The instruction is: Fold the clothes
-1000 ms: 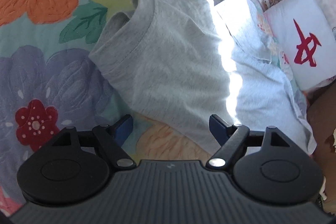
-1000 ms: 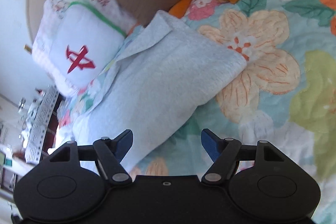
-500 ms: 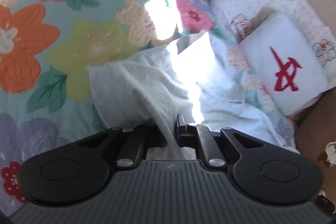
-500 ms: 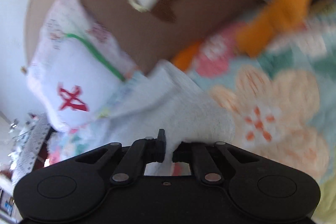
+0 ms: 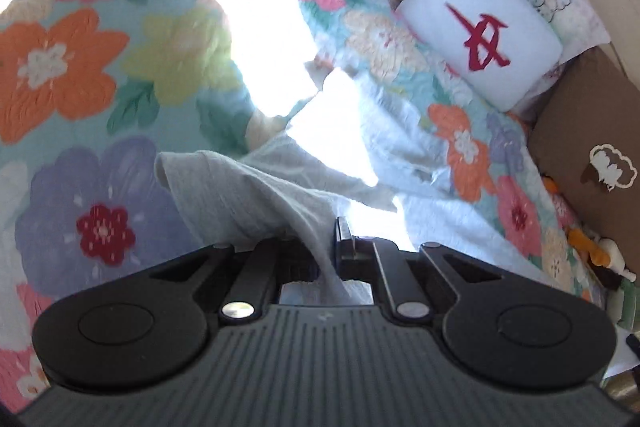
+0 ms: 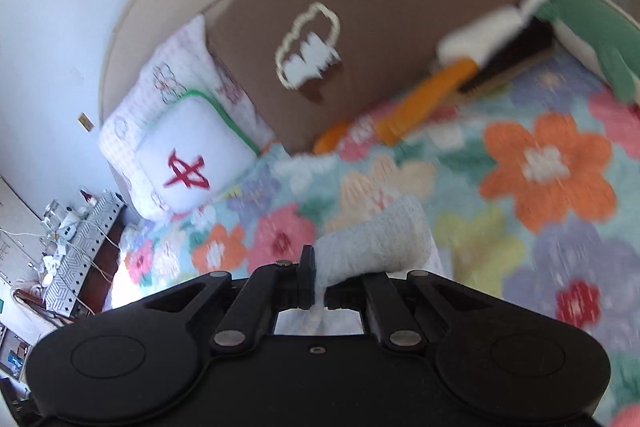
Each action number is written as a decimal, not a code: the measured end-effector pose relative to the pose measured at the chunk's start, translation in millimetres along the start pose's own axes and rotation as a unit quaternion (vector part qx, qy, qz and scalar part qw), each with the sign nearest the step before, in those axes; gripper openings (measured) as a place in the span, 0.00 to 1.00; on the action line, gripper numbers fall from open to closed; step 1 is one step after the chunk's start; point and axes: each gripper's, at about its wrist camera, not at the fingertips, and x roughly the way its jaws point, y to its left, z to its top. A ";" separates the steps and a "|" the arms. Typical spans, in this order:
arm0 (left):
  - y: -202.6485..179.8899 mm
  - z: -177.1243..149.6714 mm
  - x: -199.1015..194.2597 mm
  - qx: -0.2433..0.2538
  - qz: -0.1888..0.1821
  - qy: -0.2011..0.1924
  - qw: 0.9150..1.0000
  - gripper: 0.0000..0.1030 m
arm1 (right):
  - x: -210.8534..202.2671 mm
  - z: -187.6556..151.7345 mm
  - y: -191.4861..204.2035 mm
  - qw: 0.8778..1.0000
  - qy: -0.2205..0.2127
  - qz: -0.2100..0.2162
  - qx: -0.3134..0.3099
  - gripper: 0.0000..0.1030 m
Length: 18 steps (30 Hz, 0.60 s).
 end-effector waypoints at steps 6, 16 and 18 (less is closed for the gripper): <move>45.5 -33.4 23.1 -0.060 0.003 0.046 0.997 0.17 | 5.7 -39.3 -14.0 0.999 0.006 -0.045 -0.019 0.05; 41.1 -22.8 63.1 -0.069 -0.013 0.044 0.997 0.09 | 24.6 -46.6 -32.1 0.998 0.018 -0.046 -0.024 0.07; 18.6 -9.6 65.3 -0.015 -0.006 0.041 0.999 0.09 | 33.2 -41.7 -26.8 0.998 0.028 -0.035 -0.041 0.06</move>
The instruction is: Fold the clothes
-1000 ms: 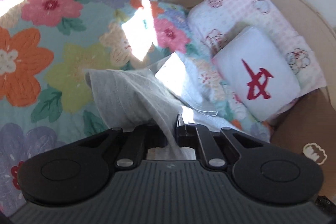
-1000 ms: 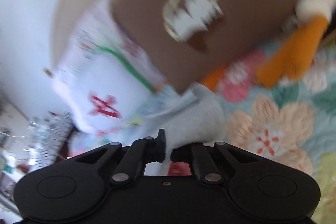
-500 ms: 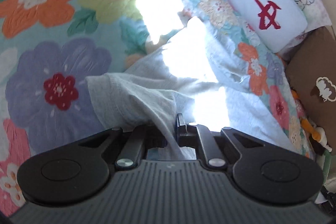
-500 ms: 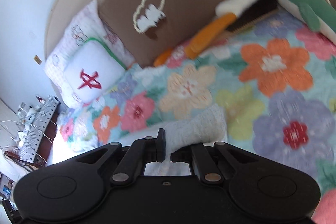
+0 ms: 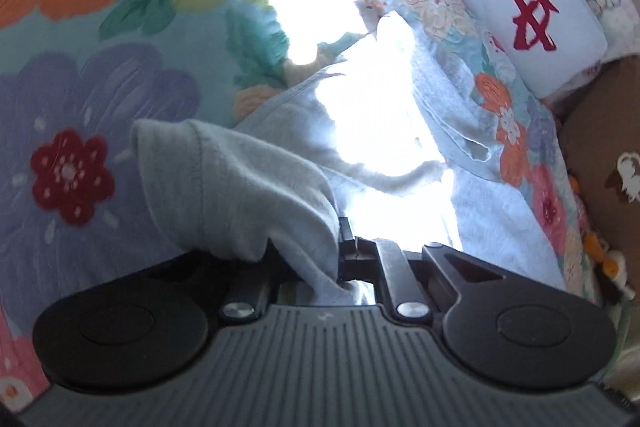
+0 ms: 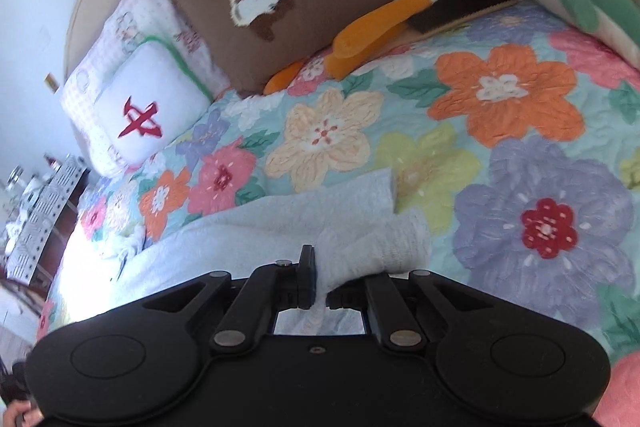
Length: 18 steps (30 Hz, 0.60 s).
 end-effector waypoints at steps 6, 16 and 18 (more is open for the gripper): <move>-102.0 94.9 -24.1 0.094 -0.041 -0.078 0.992 0.08 | 17.3 92.1 53.9 0.995 -0.050 0.058 -0.056 0.06; -175.9 176.3 -176.9 0.110 -0.092 -0.319 0.937 0.08 | -56.8 217.7 129.2 0.957 -0.236 0.156 -0.058 0.05; -155.0 167.2 -175.4 0.091 -0.089 -0.298 0.946 0.08 | -61.4 207.5 118.5 0.965 -0.210 0.153 -0.045 0.05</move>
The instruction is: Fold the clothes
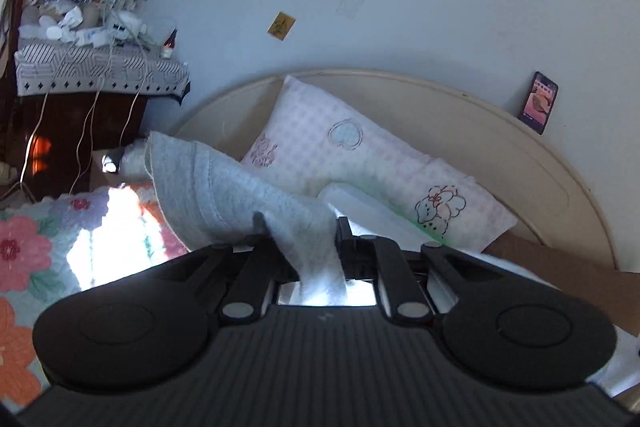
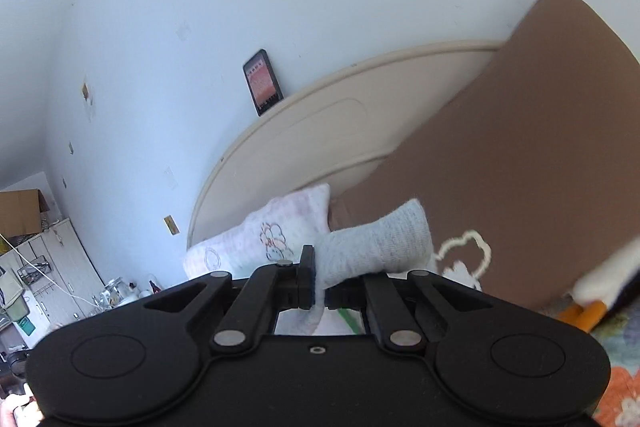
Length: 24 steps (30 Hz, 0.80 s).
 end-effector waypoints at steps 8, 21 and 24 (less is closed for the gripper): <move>67.0 -154.2 -28.9 0.022 0.099 0.157 0.982 0.08 | -58.6 -141.9 -71.6 0.977 0.173 -0.113 0.047 0.05; 77.5 -217.1 -51.7 0.063 0.163 0.226 0.958 0.09 | -99.4 -206.3 -90.1 0.968 0.195 -0.159 0.023 0.04; 98.7 -237.8 -41.4 0.041 0.182 0.272 0.944 0.12 | -98.3 -222.8 -115.7 0.952 0.232 -0.188 0.067 0.04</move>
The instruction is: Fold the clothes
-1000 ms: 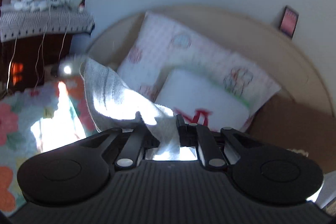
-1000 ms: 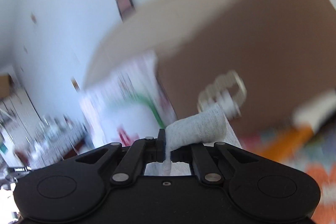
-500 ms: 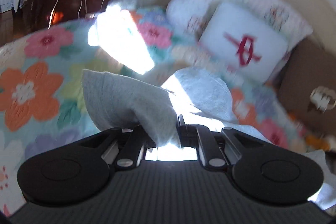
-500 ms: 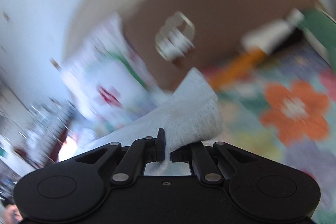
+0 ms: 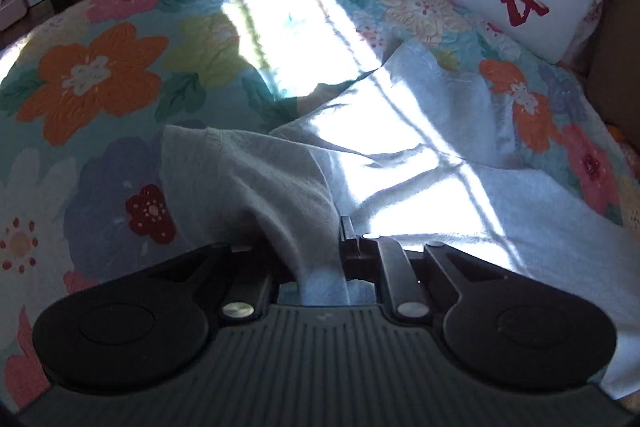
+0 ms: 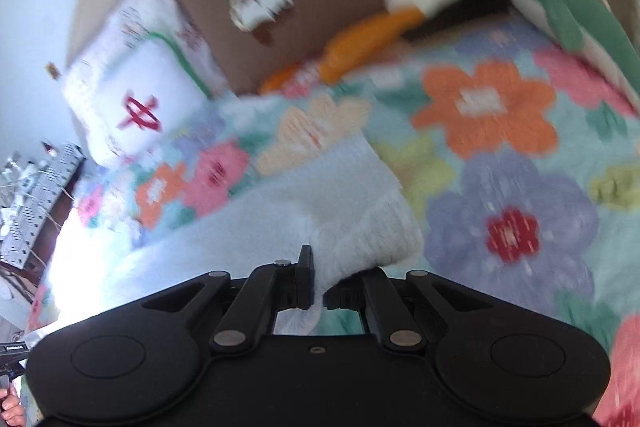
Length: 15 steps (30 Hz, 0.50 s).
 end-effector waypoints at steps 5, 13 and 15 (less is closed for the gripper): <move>16.1 -14.6 16.4 -0.051 0.003 0.051 0.997 0.19 | 23.5 -13.0 -18.1 0.999 0.031 -0.027 0.026 0.04; -9.7 -11.1 -41.7 0.022 0.016 0.006 1.000 0.44 | 15.2 -8.6 11.1 0.997 0.006 -0.057 -0.049 0.04; -4.9 -13.2 -48.5 0.018 0.014 -0.001 1.000 0.48 | 14.7 -7.2 8.5 0.998 0.009 -0.054 -0.041 0.04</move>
